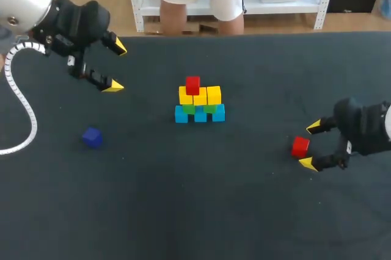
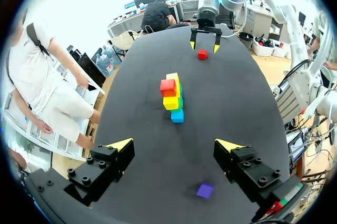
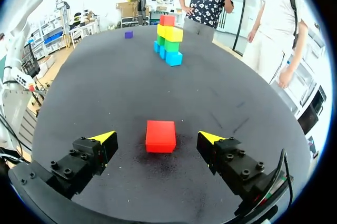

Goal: Place the blue cubes, place green cubes on the blue cubes, place the yellow cubes on the green cubes, then place the red cubes on the yellow cubes, and place purple cube on the red cubes.

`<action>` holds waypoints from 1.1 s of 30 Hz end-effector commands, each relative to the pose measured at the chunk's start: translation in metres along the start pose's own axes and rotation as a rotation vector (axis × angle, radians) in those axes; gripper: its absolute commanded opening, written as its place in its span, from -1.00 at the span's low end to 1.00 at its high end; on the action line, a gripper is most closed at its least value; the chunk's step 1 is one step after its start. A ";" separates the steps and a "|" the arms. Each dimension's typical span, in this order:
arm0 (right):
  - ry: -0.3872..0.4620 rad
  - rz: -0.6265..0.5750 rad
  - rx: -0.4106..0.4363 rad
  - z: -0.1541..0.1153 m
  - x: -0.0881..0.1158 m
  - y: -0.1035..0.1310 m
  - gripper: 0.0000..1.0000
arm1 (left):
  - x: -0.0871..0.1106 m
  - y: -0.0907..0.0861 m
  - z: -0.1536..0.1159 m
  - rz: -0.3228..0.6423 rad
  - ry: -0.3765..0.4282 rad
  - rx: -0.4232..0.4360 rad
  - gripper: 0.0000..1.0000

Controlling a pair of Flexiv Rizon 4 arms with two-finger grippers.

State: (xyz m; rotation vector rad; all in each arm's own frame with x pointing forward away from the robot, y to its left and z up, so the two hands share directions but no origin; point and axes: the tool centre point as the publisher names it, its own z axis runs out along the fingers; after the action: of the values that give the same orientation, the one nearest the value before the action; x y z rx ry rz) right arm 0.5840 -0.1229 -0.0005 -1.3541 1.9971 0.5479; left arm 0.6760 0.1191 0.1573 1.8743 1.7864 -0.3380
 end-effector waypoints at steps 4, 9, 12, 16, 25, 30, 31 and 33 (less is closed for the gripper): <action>-0.009 0.000 -0.009 0.006 0.004 -0.004 0.11 | 0.001 0.000 0.000 0.003 -0.004 -0.001 1.00; -0.008 -0.001 -0.016 0.009 0.005 -0.004 -0.18 | 0.001 0.000 0.000 0.003 -0.004 -0.001 1.00; -0.010 -0.002 -0.019 0.010 0.004 -0.004 -0.25 | 0.001 0.000 0.000 0.003 -0.004 -0.001 1.00; -0.011 -0.005 -0.023 0.012 0.004 -0.005 -0.36 | 0.001 0.000 0.000 0.003 -0.004 -0.001 1.00; -0.011 -0.028 -0.045 0.008 -0.006 -0.006 -1.00 | 0.001 0.000 0.000 0.003 -0.004 -0.001 1.00; -0.022 -0.058 -0.087 0.000 -0.031 -0.012 -1.00 | 0.001 0.000 0.000 0.003 -0.004 -0.001 1.00; -0.025 -0.057 -0.106 -0.001 -0.037 -0.013 -1.00 | 0.001 0.000 0.000 0.003 -0.004 -0.001 1.00; -0.018 -0.074 -0.128 -0.002 -0.048 -0.017 -1.00 | 0.001 0.000 0.000 0.003 -0.004 -0.001 1.00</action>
State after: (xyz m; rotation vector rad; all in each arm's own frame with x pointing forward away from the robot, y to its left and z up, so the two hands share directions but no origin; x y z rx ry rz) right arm 0.6003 -0.0992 0.0229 -1.4523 1.9130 0.6344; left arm 0.6760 0.1190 0.1574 1.8744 1.7868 -0.3378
